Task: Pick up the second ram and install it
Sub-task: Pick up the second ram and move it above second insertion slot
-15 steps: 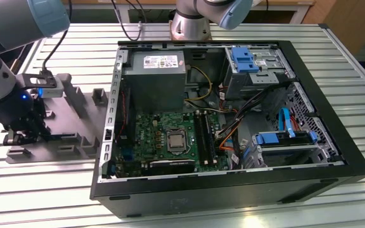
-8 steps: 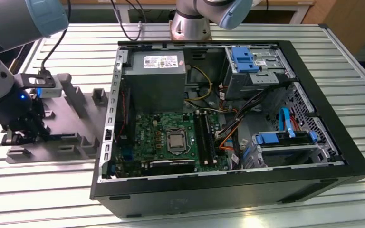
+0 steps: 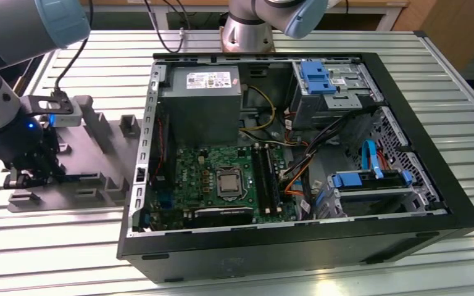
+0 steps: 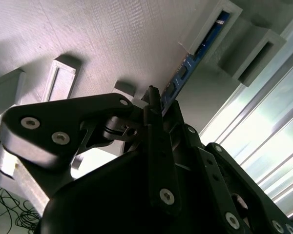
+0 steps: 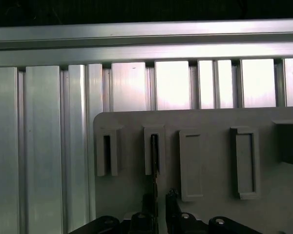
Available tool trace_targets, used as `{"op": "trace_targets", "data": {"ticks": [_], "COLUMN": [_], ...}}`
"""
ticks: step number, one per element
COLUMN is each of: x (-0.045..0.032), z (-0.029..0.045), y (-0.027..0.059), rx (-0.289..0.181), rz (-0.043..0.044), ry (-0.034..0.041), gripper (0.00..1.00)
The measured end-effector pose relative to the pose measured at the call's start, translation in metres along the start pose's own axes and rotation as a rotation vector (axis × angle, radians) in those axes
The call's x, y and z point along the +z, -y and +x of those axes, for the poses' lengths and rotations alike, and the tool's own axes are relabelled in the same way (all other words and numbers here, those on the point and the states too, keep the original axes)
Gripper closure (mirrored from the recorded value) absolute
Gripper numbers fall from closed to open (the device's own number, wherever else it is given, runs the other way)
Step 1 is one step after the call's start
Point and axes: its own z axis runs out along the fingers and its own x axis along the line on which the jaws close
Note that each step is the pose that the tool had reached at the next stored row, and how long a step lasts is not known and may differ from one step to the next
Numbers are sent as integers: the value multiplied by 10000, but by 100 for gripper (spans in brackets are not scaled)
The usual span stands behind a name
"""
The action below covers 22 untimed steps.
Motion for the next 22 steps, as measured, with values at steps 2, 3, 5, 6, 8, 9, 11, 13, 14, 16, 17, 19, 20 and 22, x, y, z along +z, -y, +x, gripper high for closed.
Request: {"op": "trace_targets", "data": {"ticks": [2,3,5,6,8,9,11,13,14,16,17,19,20,22], "x": [1,1,0,0,0,0,0,0,0,0,-1,-1,0,0], "z": [0,0,0,0,0,0,0,0,0,0,1,2,2,2], "y": [2,2,3,3,4,4,4,4,4,5,5,5,5,5], "rx": [1,1,0,0,0,0,0,0,0,0,-1,-5,-6,-7], "rz": [0,0,-1,-1,-1,-1,0,0,-1,0,-1,-1,-1,-1], "ry": [0,0,-1,0,-1,0,0,0,0,0,-1,-1,0,-1], "gripper": [75,75,75,75,75,76,84,84,85,86,86,86,86,86]}}
